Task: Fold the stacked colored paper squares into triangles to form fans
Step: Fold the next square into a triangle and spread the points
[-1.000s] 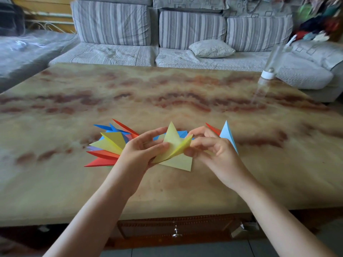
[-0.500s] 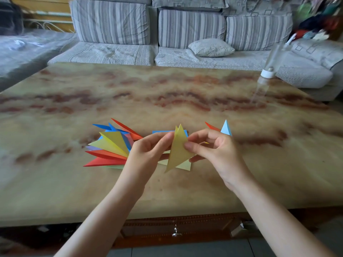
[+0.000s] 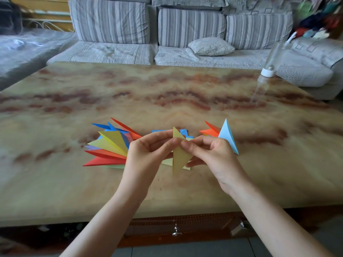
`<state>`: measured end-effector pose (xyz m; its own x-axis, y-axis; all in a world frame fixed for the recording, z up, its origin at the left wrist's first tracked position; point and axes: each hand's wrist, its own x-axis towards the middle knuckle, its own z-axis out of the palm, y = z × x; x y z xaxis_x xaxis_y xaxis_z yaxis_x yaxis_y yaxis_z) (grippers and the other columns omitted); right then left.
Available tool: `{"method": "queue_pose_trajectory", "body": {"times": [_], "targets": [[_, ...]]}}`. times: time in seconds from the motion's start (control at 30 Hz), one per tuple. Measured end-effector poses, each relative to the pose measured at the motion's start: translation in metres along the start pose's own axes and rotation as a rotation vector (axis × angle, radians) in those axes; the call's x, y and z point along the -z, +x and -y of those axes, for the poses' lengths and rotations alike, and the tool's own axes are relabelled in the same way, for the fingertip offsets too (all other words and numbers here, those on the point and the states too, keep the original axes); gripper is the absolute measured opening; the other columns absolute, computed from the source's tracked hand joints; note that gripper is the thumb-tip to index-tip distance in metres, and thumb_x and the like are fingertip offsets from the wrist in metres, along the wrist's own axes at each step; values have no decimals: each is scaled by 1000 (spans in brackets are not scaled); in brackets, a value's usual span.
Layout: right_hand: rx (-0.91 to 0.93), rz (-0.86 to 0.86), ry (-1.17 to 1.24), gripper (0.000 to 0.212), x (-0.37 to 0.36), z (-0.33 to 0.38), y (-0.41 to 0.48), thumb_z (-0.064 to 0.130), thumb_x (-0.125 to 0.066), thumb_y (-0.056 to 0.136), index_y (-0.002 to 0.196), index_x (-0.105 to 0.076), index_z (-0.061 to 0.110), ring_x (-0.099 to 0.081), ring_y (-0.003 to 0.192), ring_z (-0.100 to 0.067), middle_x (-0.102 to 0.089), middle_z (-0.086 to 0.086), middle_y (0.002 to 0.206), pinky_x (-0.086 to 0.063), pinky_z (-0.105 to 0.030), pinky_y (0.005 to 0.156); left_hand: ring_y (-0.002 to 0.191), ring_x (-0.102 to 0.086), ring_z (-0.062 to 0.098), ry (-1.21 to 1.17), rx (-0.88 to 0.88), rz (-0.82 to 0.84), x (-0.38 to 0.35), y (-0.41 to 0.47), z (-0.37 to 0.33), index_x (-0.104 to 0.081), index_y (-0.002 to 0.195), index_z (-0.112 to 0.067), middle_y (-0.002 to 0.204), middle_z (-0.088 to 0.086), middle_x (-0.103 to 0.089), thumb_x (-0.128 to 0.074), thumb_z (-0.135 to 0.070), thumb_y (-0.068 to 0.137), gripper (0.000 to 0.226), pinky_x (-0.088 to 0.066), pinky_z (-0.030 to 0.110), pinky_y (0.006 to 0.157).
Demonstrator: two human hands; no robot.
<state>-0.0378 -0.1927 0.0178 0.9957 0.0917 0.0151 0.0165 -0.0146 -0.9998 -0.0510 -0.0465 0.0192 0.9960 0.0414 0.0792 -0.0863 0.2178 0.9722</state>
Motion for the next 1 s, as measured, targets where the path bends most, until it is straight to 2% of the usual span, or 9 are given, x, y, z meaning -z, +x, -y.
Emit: {"method": "queue_pose_trajectory", "body": {"times": [0.2,0.4,0.5,0.6,0.73,1.0], "targets": [[76,-8,-53,12,2,1,0,15,-74,75,77,-71,3,-64,60,-12,-71,-3,67,-55,-25,59,81,-73,16,-47,-19,-41,0,0,-5,-71,95,-7,84,4,-76,-68,-14,77,19,-56,21,65],[101,6,-50,13,2,1,-1,12,-73,77,78,-71,0,-63,57,-10,-71,-4,66,-54,-23,59,77,-73,14,-54,-37,-71,-1,-1,-5,-71,89,-7,79,3,-76,-68,-11,78,13,-56,22,61],[109,26,-53,9,3,2,-1,10,-72,78,77,-71,2,-63,56,-11,-71,-3,65,-54,-22,58,77,-72,12,-7,-63,-54,0,-1,-6,-71,94,-14,81,0,-76,-67,-15,78,16,-56,24,62],[123,32,-60,11,3,2,-2,12,-73,77,77,-71,2,-63,59,-16,-71,-4,67,-54,-26,61,75,-71,9,27,-91,-39,-1,-2,-8,-71,94,-14,81,-5,-76,-66,-12,80,15,-56,23,61],[134,18,-66,27,3,3,-3,27,-72,69,79,-72,1,-65,64,-22,-72,-6,69,-56,-36,66,74,-72,8,1,-86,-55,-2,-1,-8,-71,89,-9,79,-8,-75,-67,-10,78,12,-56,20,59],[147,10,-82,26,2,3,-3,26,-72,70,78,-71,2,-65,65,-25,-71,-7,69,-55,-40,66,75,-72,12,4,-91,-89,-1,0,-7,-71,90,-8,80,0,-76,-68,-10,77,13,-57,21,62]]}}
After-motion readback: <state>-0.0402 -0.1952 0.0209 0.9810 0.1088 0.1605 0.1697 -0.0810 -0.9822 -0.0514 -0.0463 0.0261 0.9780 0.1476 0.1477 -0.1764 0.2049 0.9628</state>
